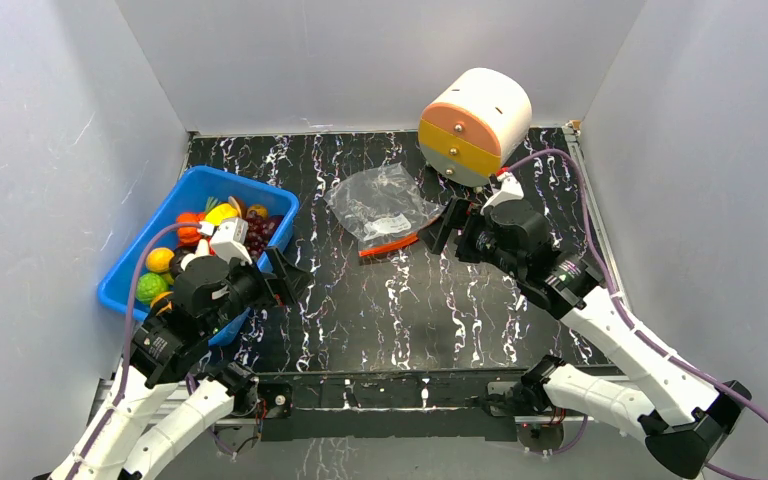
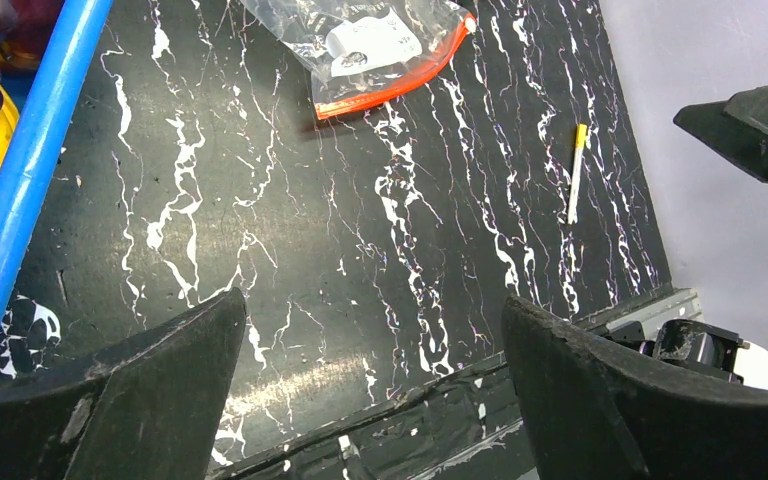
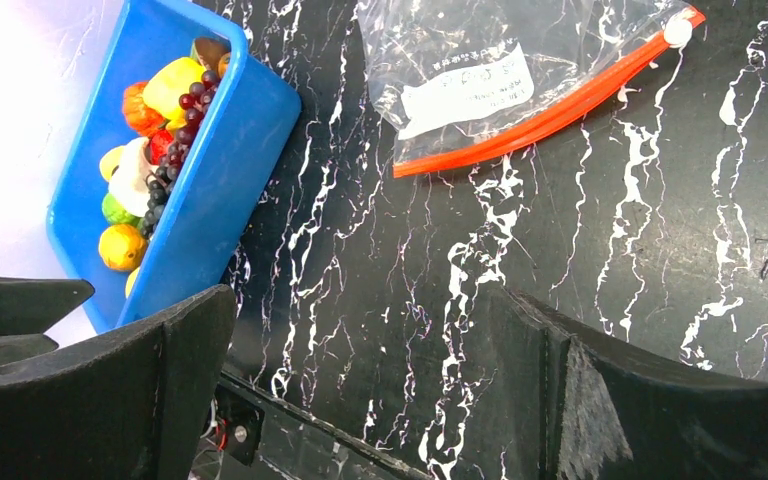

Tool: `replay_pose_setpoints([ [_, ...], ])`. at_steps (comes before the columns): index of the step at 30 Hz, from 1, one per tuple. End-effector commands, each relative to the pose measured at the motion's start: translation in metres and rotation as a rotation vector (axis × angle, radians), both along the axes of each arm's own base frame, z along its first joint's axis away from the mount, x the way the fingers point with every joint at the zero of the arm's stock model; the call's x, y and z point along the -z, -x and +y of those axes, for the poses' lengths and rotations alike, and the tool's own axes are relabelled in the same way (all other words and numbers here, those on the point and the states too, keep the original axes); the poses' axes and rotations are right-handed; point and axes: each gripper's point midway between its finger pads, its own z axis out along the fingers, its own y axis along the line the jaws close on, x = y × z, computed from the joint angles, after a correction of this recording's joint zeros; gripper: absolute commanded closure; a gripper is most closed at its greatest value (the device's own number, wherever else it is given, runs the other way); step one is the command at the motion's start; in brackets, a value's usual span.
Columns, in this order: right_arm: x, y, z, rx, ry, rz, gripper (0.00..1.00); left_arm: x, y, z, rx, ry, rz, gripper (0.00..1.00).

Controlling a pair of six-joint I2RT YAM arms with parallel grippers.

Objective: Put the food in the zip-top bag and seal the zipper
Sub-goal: Pick up the zipper food storage bag at the center of the board.

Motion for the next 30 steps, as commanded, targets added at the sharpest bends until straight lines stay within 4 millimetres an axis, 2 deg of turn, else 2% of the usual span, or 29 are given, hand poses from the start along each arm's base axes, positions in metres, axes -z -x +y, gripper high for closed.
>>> replay_pose_setpoints([
  [1,-0.018,-0.009,-0.003,0.039,-0.052,-0.077,0.02,-0.007,0.0,-0.002,0.025,0.003,-0.026,0.02],
  [6,-0.014,-0.016,-0.002,0.062,-0.043,-0.084,0.02,-0.003,-0.001,-0.007,0.052,-0.003,-0.034,0.02],
  [11,-0.003,-0.033,0.004,0.076,-0.013,-0.092,0.02,0.007,-0.003,-0.017,0.108,-0.001,-0.042,0.02],
  [16,0.01,-0.065,0.004,0.047,0.191,-0.221,0.02,0.015,-0.003,-0.02,0.137,-0.005,-0.066,0.02],
  [21,0.029,-0.081,0.036,-0.245,0.41,-0.442,0.05,0.018,-0.005,-0.014,0.114,-0.022,-0.087,0.02],
  [25,0.033,-0.095,0.039,-0.299,0.531,-0.576,0.07,0.018,-0.006,-0.011,0.095,-0.03,-0.068,0.02],
  [27,0.044,-0.098,0.04,-0.372,0.635,-0.638,0.1,0.016,-0.004,-0.015,0.114,-0.021,-0.071,0.02],
  [30,0.063,-0.098,0.043,-0.516,0.786,-0.7,0.24,0.014,-0.002,-0.018,0.142,-0.008,-0.088,0.02],
])
